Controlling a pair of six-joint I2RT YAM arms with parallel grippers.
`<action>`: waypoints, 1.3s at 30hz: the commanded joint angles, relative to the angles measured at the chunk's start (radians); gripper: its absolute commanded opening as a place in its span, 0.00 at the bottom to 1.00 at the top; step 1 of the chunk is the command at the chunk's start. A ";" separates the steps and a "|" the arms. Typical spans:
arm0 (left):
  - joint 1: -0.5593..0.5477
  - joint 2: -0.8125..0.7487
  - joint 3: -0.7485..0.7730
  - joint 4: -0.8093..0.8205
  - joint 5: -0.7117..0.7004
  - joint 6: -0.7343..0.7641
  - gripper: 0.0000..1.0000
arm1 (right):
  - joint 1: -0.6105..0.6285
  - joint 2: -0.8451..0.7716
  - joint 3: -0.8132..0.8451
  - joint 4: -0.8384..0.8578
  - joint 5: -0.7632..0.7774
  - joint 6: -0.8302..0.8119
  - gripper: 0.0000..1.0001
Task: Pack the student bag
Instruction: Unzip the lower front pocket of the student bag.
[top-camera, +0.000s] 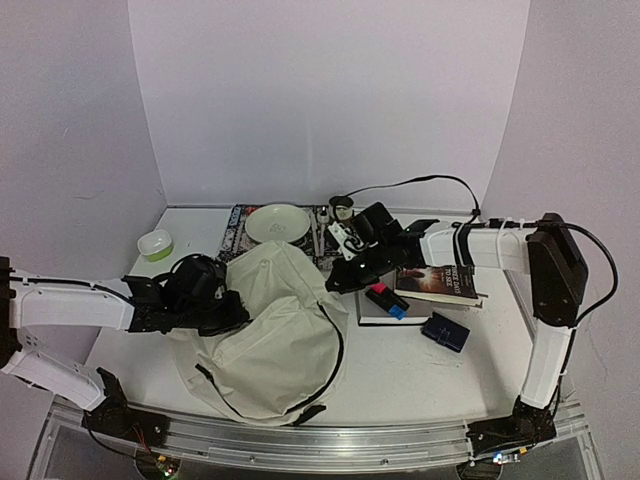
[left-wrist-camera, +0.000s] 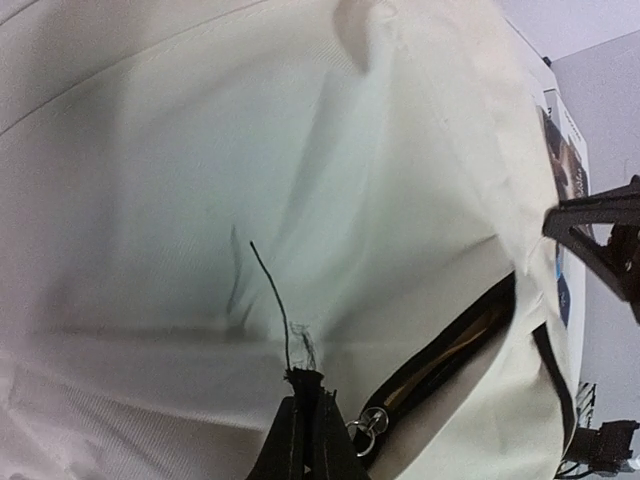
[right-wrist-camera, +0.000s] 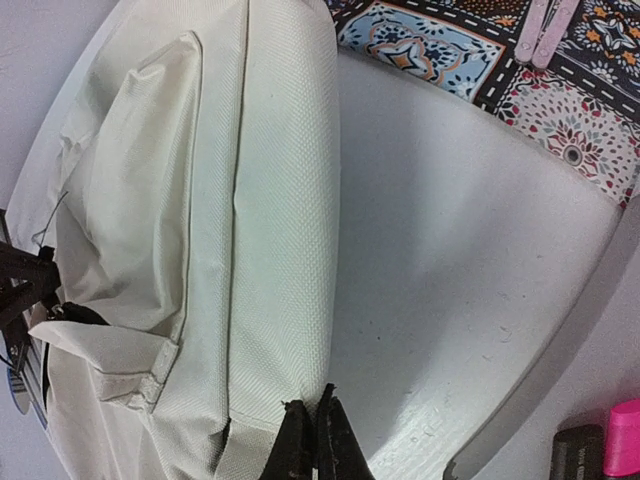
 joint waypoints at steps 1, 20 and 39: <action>0.003 -0.069 -0.060 -0.151 -0.071 0.024 0.00 | -0.045 -0.017 0.044 -0.007 0.032 -0.003 0.00; 0.003 -0.352 -0.217 -0.409 -0.063 -0.070 0.00 | -0.126 0.053 0.100 -0.048 -0.024 -0.024 0.00; -0.172 -0.173 -0.056 -0.093 0.120 0.085 0.00 | -0.040 0.109 0.205 -0.093 -0.081 -0.056 0.30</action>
